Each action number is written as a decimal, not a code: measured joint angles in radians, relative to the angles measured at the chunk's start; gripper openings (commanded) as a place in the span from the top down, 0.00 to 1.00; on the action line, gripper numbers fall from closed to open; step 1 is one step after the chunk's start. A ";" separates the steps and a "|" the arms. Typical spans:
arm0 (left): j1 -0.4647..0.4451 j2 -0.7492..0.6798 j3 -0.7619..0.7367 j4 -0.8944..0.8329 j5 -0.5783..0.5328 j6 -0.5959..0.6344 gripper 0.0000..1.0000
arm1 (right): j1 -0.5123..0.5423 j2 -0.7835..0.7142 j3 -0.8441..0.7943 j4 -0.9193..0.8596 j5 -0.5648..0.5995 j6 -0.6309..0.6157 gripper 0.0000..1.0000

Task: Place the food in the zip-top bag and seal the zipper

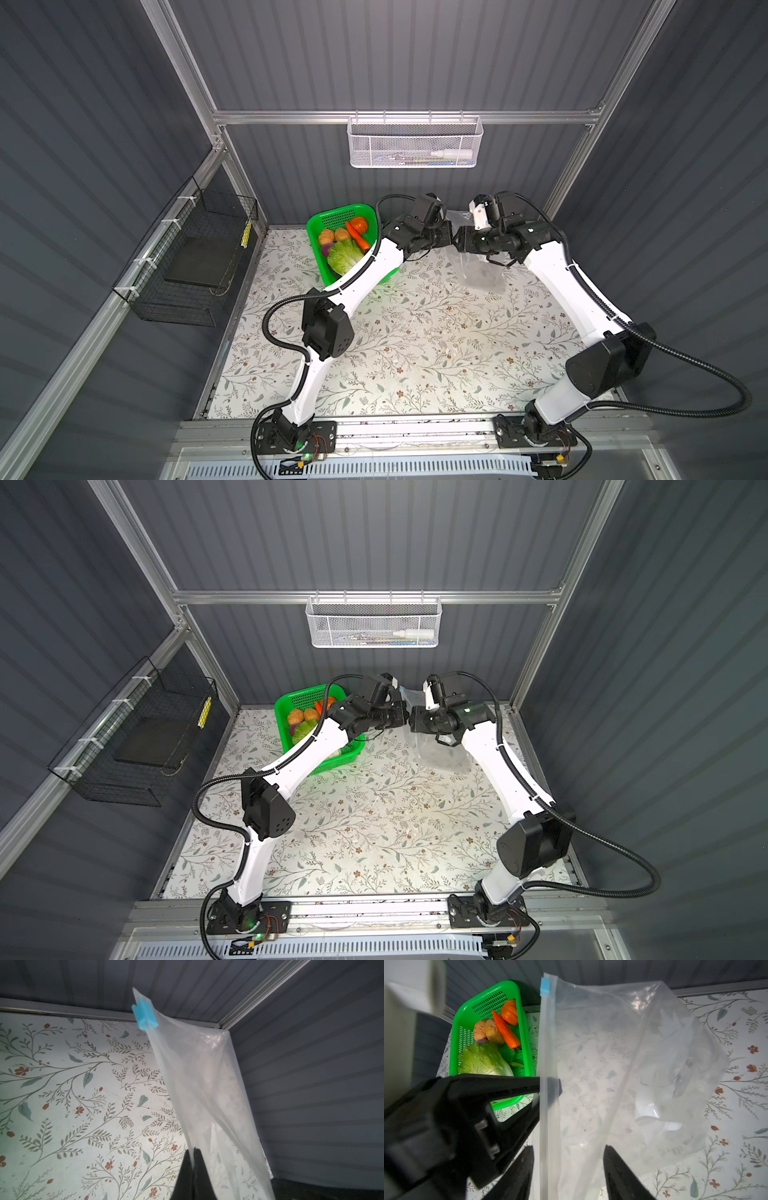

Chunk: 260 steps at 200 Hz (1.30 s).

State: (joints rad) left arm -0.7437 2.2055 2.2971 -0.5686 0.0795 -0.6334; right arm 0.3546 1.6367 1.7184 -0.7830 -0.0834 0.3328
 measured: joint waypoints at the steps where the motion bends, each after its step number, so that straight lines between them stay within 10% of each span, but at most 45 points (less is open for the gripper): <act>1: 0.000 -0.001 0.000 0.001 0.000 -0.001 1.00 | 0.000 0.000 0.000 0.000 0.000 0.000 0.44; 36: -0.002 -0.021 -0.022 0.037 0.009 -0.011 1.00 | 0.000 0.010 0.000 0.005 0.015 -0.001 0.52; 96: -0.002 -0.032 -0.040 0.035 0.010 -0.014 1.00 | 0.000 0.010 0.005 -0.011 0.192 -0.058 1.00; 152: -0.008 0.051 0.044 -0.073 0.037 -0.001 1.00 | -0.004 -0.079 -0.015 -0.066 0.390 -0.140 1.00; 208: -0.015 0.050 -0.066 -0.137 0.035 0.032 1.00 | -0.004 -0.111 -0.040 -0.095 0.332 -0.116 1.00; 238: -0.003 0.050 -0.071 -0.146 0.037 0.037 0.34 | -0.006 -0.078 -0.134 -0.044 0.263 -0.069 1.00; 260: 0.014 0.041 -0.111 -0.131 0.049 0.023 0.21 | -0.005 -0.059 -0.196 -0.001 0.212 -0.032 1.00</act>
State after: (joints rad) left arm -0.7292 2.2463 2.1857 -0.6998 0.1284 -0.6106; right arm 0.3492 1.5776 1.5219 -0.7837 0.1287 0.3008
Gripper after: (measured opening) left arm 0.737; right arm 0.043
